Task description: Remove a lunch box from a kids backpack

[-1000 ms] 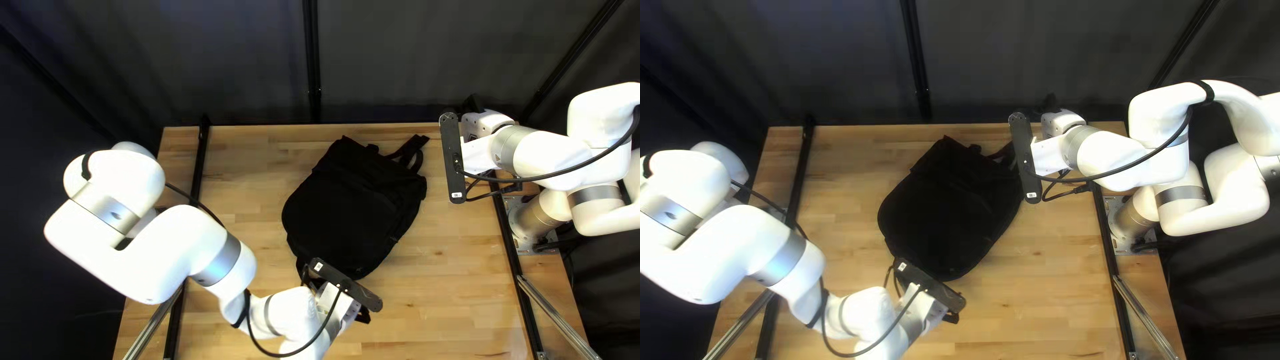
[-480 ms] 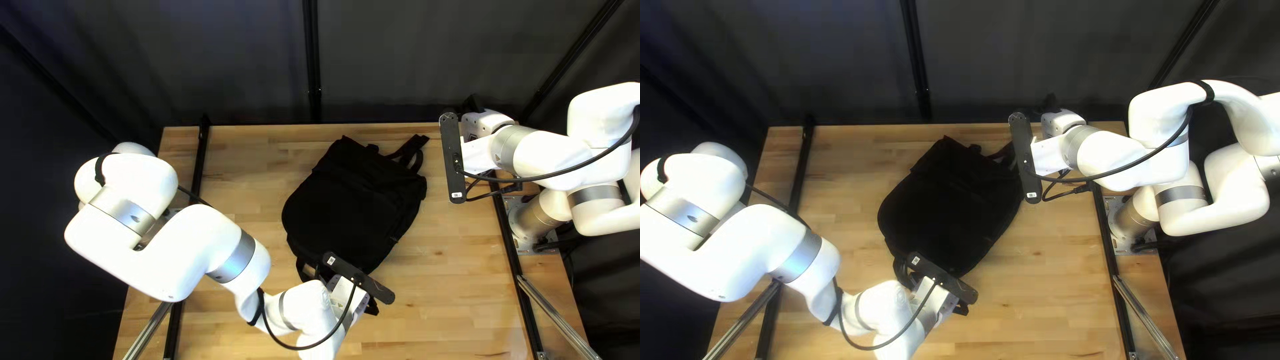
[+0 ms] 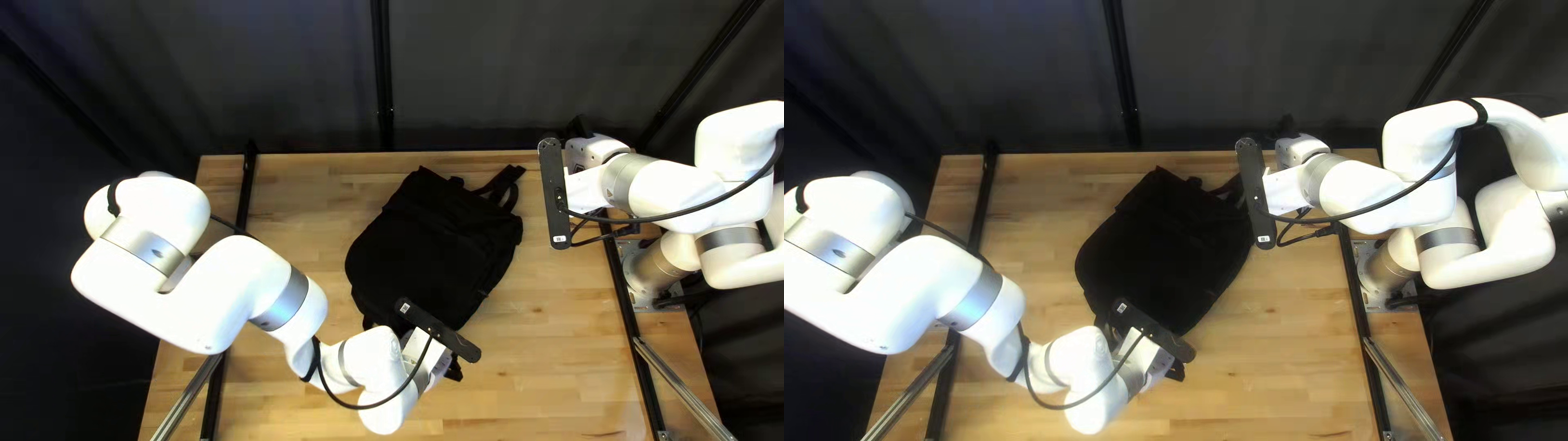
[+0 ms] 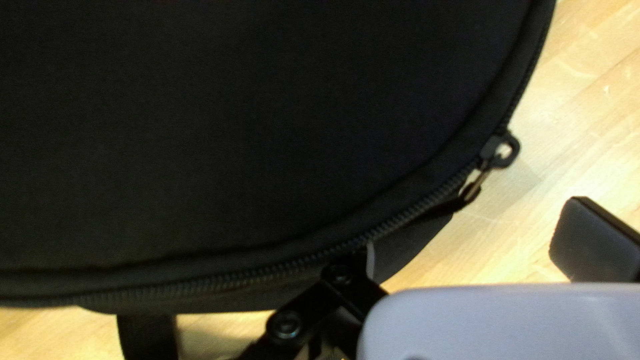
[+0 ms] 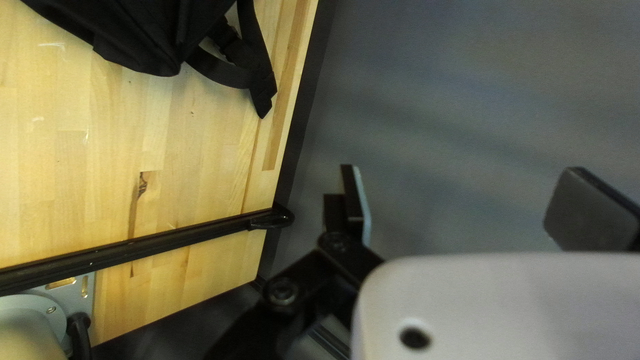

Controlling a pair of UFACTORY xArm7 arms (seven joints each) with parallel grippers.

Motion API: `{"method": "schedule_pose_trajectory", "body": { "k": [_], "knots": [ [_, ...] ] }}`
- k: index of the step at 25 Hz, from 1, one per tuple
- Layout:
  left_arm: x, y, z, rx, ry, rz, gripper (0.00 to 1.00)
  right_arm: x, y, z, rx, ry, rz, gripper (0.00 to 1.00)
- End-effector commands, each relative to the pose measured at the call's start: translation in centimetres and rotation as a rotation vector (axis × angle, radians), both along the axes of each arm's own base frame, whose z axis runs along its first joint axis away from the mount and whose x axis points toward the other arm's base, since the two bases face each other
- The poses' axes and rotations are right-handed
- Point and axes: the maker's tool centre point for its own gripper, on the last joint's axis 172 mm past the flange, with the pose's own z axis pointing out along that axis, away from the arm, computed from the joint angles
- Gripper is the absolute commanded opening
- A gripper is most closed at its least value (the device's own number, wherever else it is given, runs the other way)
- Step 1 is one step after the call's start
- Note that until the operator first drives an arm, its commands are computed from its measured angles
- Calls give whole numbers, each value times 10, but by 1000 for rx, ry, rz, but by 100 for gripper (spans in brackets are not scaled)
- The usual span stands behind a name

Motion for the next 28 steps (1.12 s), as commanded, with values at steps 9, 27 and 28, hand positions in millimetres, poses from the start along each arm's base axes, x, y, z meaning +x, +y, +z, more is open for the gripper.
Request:
{"method": "schedule_pose_trajectory", "body": {
  "k": [9, 27, 28],
  "knots": [
    [2, -8, 5, -42, -47, -43, 100, 0, 0, 0, 0, 0, 0, 100],
    [18, -17, 9, -35, -54, -81, 100, 0, 0, 0, 0, 0, 0, 100],
    [18, -16, 8, -37, -53, -83, 100, 0, 0, 0, 0, 0, 0, 100]
  ]
}}
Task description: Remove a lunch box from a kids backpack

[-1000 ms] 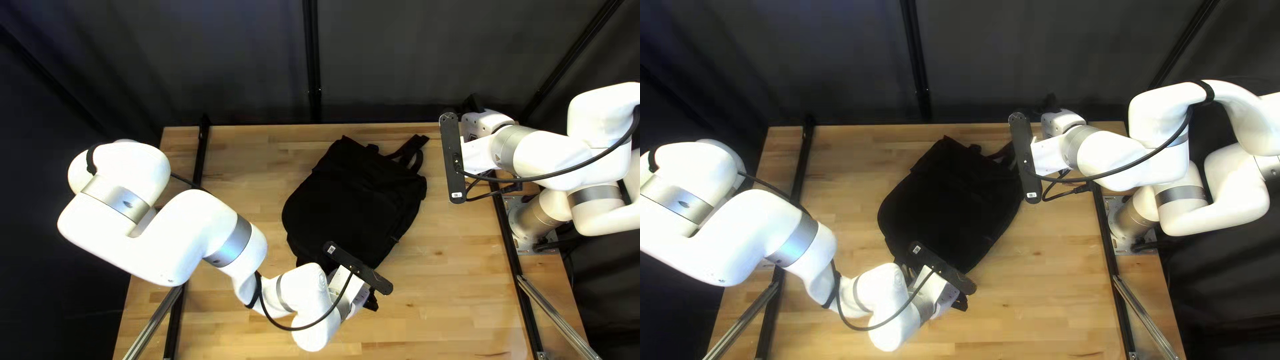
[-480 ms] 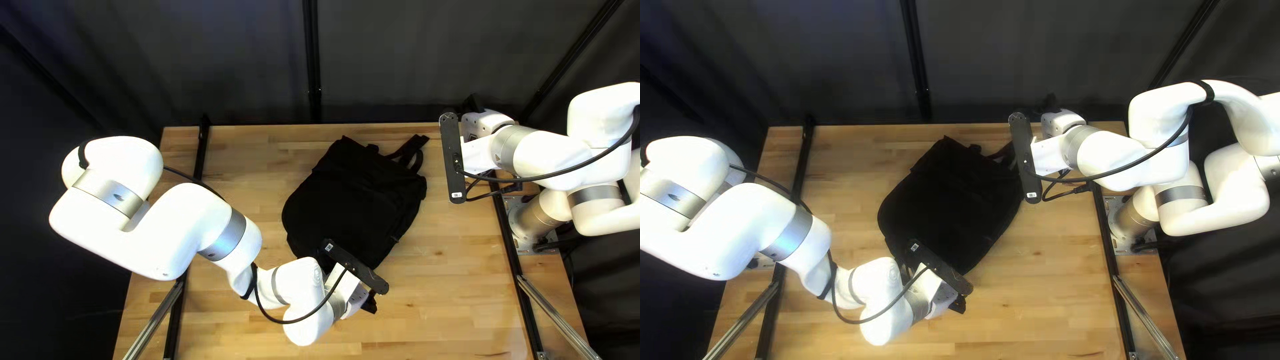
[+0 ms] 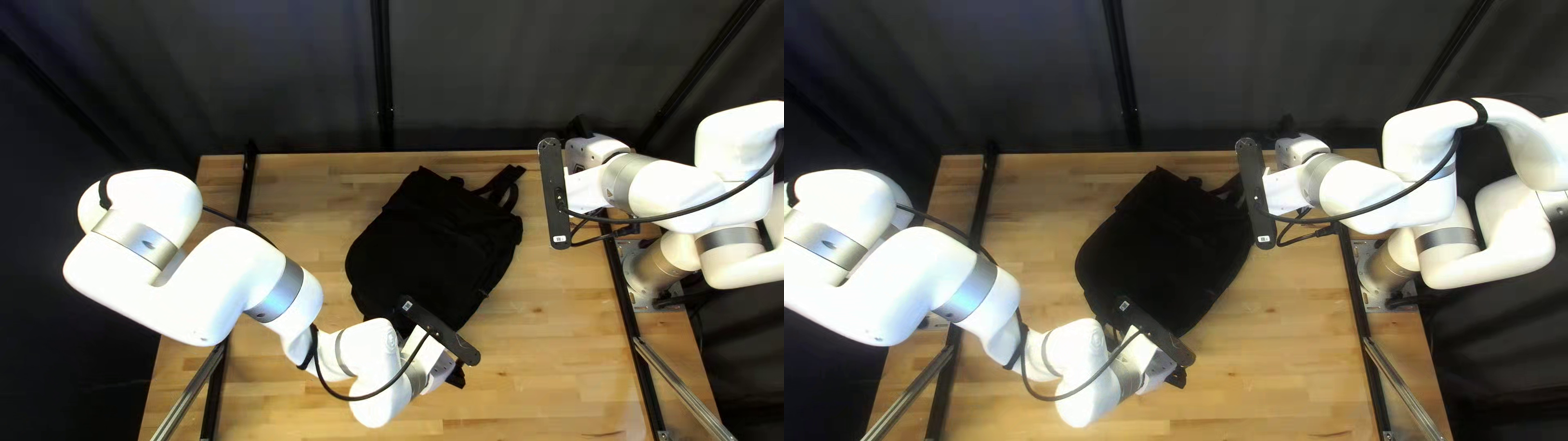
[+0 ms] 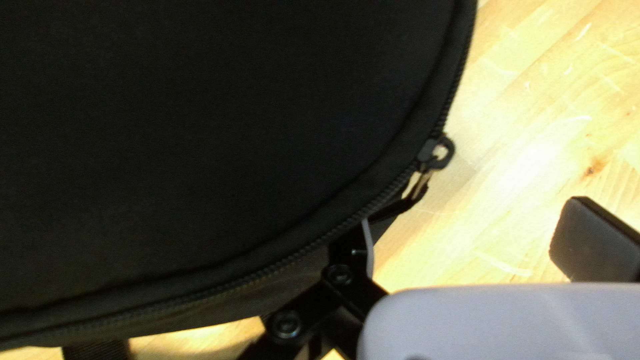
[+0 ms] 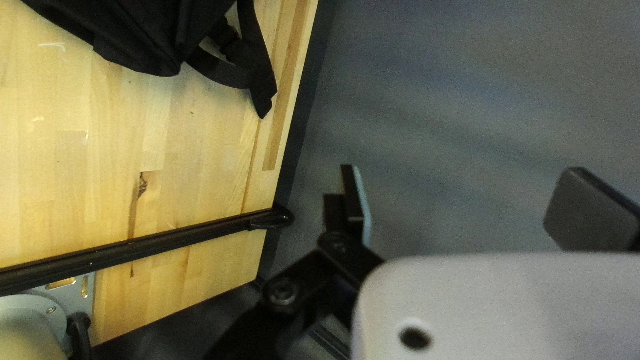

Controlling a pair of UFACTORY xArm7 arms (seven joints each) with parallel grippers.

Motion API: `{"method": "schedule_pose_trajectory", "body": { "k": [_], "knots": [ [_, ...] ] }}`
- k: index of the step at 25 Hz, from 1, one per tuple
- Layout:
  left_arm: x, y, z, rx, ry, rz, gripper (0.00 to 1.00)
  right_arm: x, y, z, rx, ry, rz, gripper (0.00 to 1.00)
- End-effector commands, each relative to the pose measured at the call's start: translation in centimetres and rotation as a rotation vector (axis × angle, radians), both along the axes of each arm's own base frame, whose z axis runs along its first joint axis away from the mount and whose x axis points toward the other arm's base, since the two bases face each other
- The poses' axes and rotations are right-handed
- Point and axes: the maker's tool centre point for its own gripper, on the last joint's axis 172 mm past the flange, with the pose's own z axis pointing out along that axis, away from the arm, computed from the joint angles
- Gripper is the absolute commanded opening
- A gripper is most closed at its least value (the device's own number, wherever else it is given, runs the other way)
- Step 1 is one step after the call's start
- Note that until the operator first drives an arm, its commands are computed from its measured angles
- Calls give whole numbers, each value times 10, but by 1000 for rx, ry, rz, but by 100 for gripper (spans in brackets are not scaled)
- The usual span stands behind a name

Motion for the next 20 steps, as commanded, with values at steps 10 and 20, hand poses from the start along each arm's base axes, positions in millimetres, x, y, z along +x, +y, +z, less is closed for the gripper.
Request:
{"method": "schedule_pose_trajectory", "body": {
  "k": [10, 20],
  "knots": [
    [2, 8, -4, -9, 6, -11, 100, 0, 0, 0, 0, 0, 0, 100],
    [2, 9, -6, -6, 6, 0, 0, 0, 0, 0, 0, 0, 0, 100]
  ]
}}
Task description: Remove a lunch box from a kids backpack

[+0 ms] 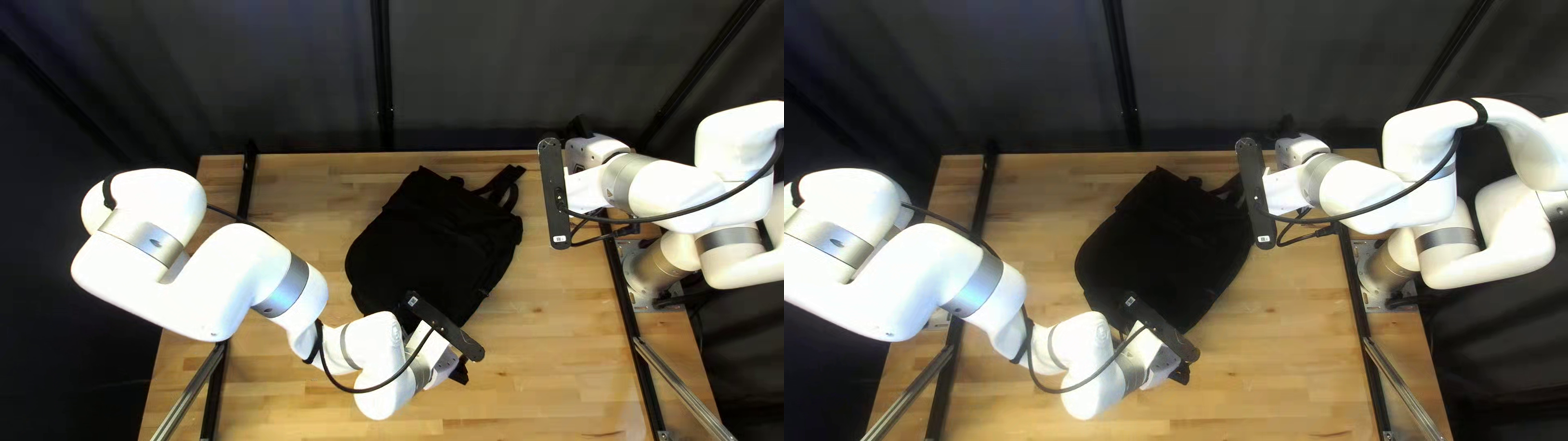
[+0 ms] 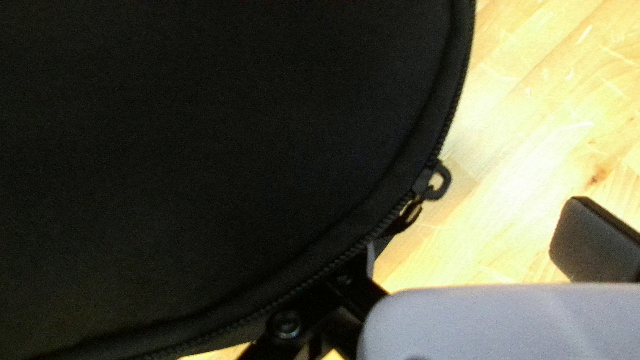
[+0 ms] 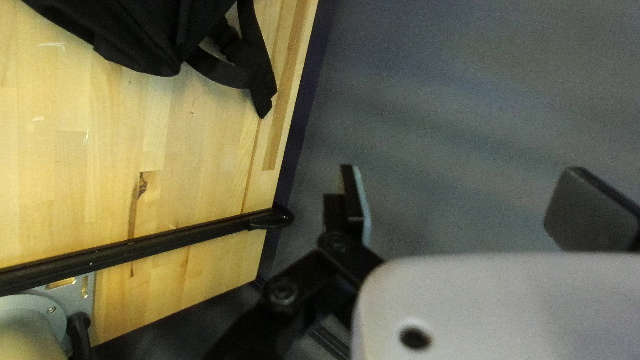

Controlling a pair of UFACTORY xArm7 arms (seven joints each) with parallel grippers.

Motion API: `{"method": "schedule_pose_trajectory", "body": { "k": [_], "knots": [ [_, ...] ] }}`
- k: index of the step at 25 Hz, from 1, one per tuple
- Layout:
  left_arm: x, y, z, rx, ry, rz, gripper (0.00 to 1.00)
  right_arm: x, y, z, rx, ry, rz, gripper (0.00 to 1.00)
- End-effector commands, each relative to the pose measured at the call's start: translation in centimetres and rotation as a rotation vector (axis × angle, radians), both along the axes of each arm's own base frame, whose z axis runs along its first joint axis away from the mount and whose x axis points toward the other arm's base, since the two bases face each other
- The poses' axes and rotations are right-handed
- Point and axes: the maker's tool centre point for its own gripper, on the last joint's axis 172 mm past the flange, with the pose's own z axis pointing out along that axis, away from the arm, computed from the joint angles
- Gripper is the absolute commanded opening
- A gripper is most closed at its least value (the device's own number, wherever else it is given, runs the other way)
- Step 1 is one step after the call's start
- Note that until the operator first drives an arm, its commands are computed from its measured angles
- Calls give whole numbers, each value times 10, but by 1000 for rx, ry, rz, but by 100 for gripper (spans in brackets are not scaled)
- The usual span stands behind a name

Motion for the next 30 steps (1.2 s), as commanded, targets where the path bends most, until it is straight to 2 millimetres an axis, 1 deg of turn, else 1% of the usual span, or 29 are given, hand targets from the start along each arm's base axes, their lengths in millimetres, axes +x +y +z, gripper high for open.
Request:
{"method": "schedule_pose_trajectory", "body": {
  "k": [1, 7, 15, 21, 23, 24, 28, 29, 30],
  "knots": [
    [0, 0, 0, 2, -2, 3, 0, 0, 0, 0, 0, 0, 0, 100],
    [-1, 3, 0, 8, -4, 15, 0, 0, 0, 0, 0, 0, 0, 100],
    [-12, 6, 5, 18, 4, 55, 0, 0, 0, 0, 0, 0, 0, 100],
    [-17, 2, 12, 24, 2, 75, 0, 0, 0, 0, 0, 0, 0, 100],
    [-20, 1, 16, 29, -1, 81, 0, 5, 6, -21, 6, -1, 15, 100],
    [-21, 1, 17, 30, -2, 82, 0, 7, 9, -28, 16, -5, 17, 100],
    [-22, -1, 19, 34, -9, 89, 0, 12, 36, -64, 75, -42, 32, 100],
    [-21, -1, 19, 34, -10, 90, 0, 13, 39, -68, 83, -47, 34, 100],
    [-21, -2, 19, 35, -12, 91, 0, 17, 53, -84, 103, -54, 41, 100]
  ]
}}
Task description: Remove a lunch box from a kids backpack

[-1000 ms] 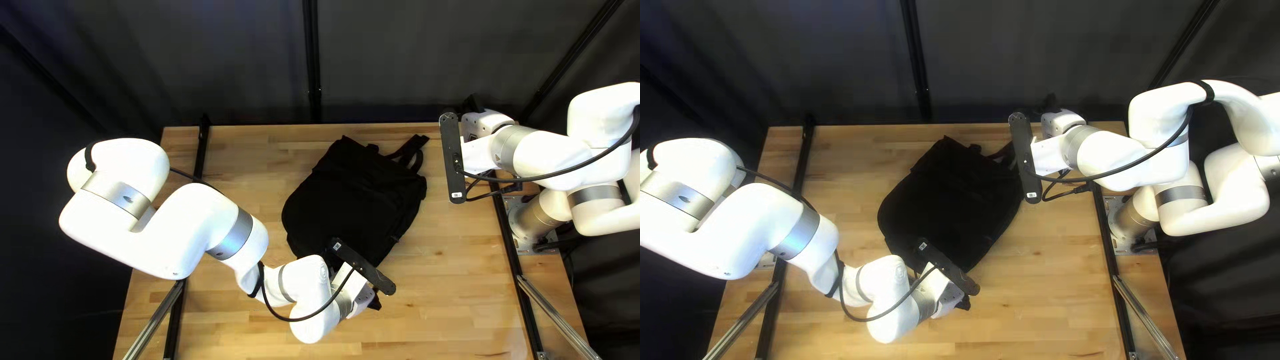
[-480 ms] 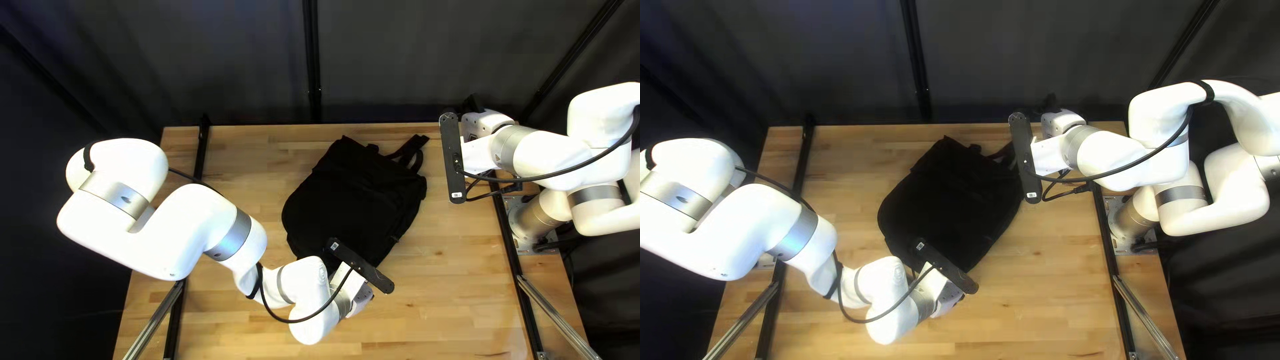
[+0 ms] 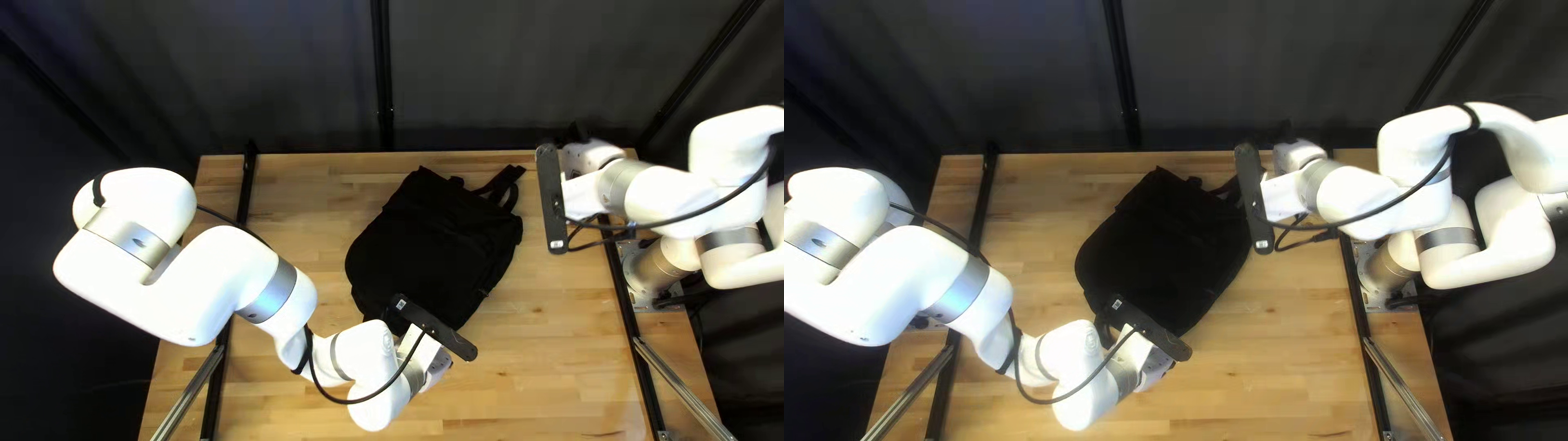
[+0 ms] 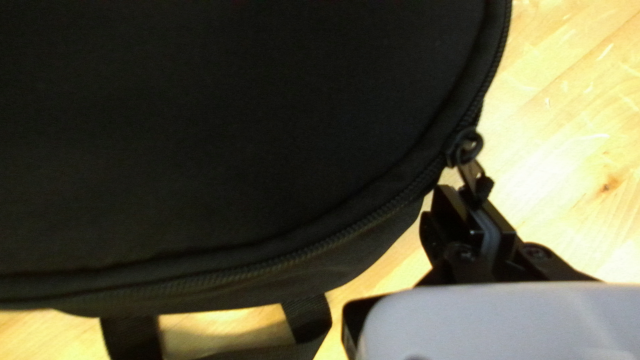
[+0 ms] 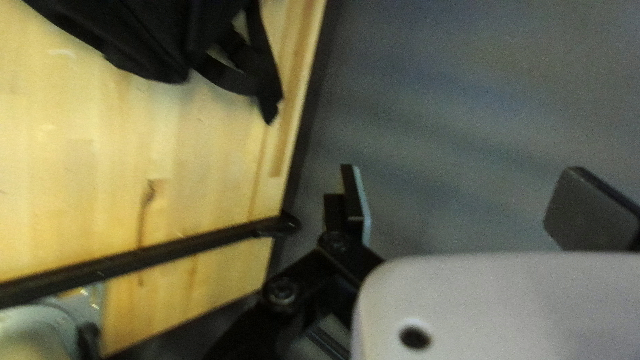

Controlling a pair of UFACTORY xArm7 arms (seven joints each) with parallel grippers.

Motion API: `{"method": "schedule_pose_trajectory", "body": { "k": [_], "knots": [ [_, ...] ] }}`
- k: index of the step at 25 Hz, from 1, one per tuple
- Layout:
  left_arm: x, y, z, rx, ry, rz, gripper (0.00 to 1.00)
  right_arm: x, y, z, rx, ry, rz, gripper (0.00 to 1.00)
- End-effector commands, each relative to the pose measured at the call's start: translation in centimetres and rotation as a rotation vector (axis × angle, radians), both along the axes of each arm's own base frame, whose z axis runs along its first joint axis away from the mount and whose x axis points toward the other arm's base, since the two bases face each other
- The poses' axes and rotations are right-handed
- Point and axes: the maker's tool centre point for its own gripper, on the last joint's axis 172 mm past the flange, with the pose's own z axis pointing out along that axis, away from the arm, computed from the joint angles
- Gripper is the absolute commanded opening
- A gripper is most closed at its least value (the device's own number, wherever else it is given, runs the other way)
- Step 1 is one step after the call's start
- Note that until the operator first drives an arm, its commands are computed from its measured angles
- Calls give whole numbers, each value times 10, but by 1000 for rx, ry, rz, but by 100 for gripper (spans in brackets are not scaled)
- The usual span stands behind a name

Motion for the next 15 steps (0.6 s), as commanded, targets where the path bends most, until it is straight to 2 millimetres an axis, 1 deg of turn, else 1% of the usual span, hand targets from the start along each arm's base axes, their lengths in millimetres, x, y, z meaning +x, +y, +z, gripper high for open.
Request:
{"method": "schedule_pose_trajectory", "body": {
  "k": [1, 3, 4, 5, 7, 11, 15],
  "knots": [
    [1, -3, 0, 3, -6, 4, 0, 8, 39, -45, 64, -26, 21, 100],
    [1, -3, -1, 5, -10, 6, 0, 11, 58, -59, 89, -35, 32, 100],
    [1, -3, -1, 5, -11, 7, 0, 11, 61, -61, 96, -38, 36, 100],
    [1, -4, -1, 6, -13, 8, 0, 13, 75, -68, 111, -47, 43, 100],
    [1, -4, 0, 7, -15, 9, 0, 16, 91, -82, 134, -58, 55, 100],
    [2, -5, 1, 9, -20, 9, 0, 22, 113, -112, 176, -72, 77, 100],
    [2, -7, 3, 12, -24, 9, 0, 28, 123, -131, 207, -90, 98, 100]
  ]
}}
